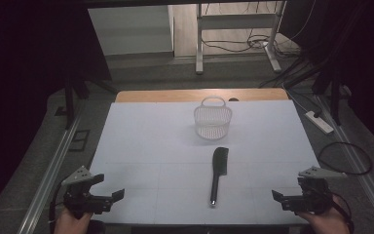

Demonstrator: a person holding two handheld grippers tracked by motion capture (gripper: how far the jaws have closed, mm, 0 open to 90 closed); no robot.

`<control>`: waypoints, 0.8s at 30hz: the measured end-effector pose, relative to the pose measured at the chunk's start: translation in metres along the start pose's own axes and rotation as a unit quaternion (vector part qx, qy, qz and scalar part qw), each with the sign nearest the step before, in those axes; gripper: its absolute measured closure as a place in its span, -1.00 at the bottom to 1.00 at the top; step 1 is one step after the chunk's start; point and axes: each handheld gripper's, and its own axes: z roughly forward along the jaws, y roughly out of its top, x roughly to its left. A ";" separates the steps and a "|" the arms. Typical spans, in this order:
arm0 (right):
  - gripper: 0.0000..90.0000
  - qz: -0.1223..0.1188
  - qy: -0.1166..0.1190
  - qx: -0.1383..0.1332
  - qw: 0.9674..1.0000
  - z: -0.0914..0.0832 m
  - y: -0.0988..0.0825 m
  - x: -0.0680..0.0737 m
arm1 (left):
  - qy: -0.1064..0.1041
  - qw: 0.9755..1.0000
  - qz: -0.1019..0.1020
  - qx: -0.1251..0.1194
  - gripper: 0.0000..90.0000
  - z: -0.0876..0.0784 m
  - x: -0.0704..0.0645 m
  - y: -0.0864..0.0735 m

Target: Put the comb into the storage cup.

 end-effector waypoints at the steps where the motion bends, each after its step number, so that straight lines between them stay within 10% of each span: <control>1: -1.00 0.000 0.000 0.000 1.000 0.000 0.000 0.000 | 0.000 1.000 0.000 0.000 -0.98 0.000 0.000 0.000; 24: -1.00 -0.039 0.030 -0.019 0.999 0.002 0.008 0.006 | -0.010 1.000 -0.008 -0.004 -0.98 0.000 0.003 0.000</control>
